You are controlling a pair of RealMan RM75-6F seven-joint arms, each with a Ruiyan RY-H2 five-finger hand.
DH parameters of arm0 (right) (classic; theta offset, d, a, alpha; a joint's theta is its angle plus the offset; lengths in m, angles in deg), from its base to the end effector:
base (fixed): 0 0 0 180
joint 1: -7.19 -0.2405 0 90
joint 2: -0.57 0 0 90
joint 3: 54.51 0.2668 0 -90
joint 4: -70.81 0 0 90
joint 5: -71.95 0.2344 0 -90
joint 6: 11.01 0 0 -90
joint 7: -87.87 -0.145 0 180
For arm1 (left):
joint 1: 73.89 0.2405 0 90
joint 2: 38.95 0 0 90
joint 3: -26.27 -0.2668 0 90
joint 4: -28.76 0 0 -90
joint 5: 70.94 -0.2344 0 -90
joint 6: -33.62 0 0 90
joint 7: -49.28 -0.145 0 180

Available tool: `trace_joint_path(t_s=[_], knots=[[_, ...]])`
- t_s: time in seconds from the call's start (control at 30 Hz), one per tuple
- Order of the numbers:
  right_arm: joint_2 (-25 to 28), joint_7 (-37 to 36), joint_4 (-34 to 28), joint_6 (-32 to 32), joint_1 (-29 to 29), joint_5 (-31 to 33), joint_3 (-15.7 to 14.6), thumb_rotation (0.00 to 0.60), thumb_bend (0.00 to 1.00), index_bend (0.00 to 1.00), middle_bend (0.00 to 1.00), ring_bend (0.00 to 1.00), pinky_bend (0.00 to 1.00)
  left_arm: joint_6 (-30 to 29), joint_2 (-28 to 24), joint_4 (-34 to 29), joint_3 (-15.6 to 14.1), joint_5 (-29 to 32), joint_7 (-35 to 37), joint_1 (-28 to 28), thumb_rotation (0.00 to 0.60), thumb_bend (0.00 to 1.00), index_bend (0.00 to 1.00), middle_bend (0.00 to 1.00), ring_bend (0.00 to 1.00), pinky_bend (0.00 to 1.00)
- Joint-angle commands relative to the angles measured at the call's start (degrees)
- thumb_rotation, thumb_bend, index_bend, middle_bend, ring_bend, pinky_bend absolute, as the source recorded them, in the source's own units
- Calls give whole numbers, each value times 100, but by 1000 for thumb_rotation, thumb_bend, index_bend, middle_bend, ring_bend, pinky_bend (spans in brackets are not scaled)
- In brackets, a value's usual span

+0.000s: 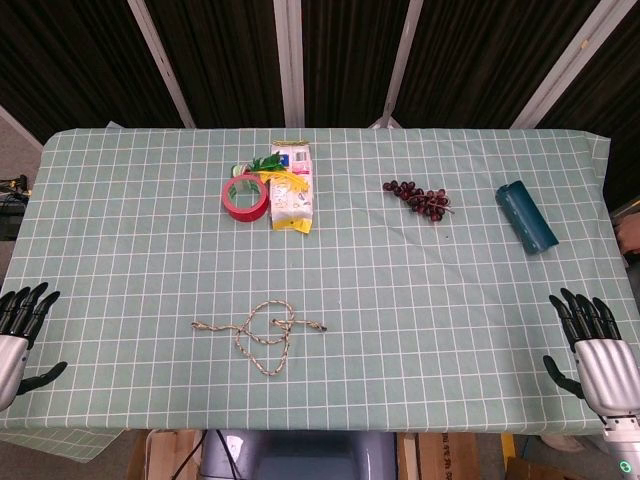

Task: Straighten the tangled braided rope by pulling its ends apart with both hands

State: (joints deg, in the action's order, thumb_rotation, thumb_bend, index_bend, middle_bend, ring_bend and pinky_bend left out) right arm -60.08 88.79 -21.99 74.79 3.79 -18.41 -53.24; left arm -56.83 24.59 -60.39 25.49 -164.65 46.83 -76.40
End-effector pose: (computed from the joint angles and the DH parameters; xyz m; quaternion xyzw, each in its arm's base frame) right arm -0.3302 -0.1699 0.1545 0.6271 -0.3622 0.3703 0.5817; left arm -0.3319 0.1562 0.1461 -0.6390 -0.3303 -0.3784 0.5826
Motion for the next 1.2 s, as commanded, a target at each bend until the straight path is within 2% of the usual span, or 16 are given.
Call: trace_joint_path(t_s=[0.03, 0.23, 0.4, 0.57, 0.7, 0.87, 1.0, 1.2], knots=[[2, -6, -3, 1, 0, -2, 0, 600, 350, 0, 0, 0, 0, 0, 1, 0, 0, 0, 1, 0, 600, 74, 3, 0, 0, 0], [3, -58, -58, 23, -6, -79, -19, 600, 350, 0, 0, 0, 0, -9, -5, 1, 1, 1, 11, 5, 600, 74, 3, 0, 0, 0], [-68, -161, -198, 35, -83, -393, -91, 600, 350, 0, 0, 0, 0, -29, -8, 1, 6, -11, 32, 6, 600, 74, 3, 0, 0, 0], [-142, -251, -585, -360, -263, -426, -182, 600, 351, 2, 0, 0, 0, -22, 5, 24, 5, -30, 6, -6, 600, 74, 3, 0, 0, 0], [-292, -191, -941, -804, -481, -215, -133, 600, 350, 94, 7, 0, 0, -40, -2, 29, 16, -19, 30, 0, 600, 74, 2, 0, 0, 0], [-709, 144, -1289, -1309, -796, 124, 30, 600, 350, 238, 89, 0, 0, -35, 5, 41, 30, -7, 20, -9, 600, 74, 2, 0, 0, 0], [-1239, 685, -1386, -1727, -1086, 440, 164, 600, 351, 338, 124, 0, 0, 10, 20, 49, 29, 4, -32, -27, 600, 74, 3, 0, 0, 0], [-2259, 1392, -1116, -2125, -1457, 1048, 401, 600, 349, 416, 141, 0, 0, -24, 23, 68, 51, -11, 2, -36, 600, 74, 9, 0, 0, 0]])
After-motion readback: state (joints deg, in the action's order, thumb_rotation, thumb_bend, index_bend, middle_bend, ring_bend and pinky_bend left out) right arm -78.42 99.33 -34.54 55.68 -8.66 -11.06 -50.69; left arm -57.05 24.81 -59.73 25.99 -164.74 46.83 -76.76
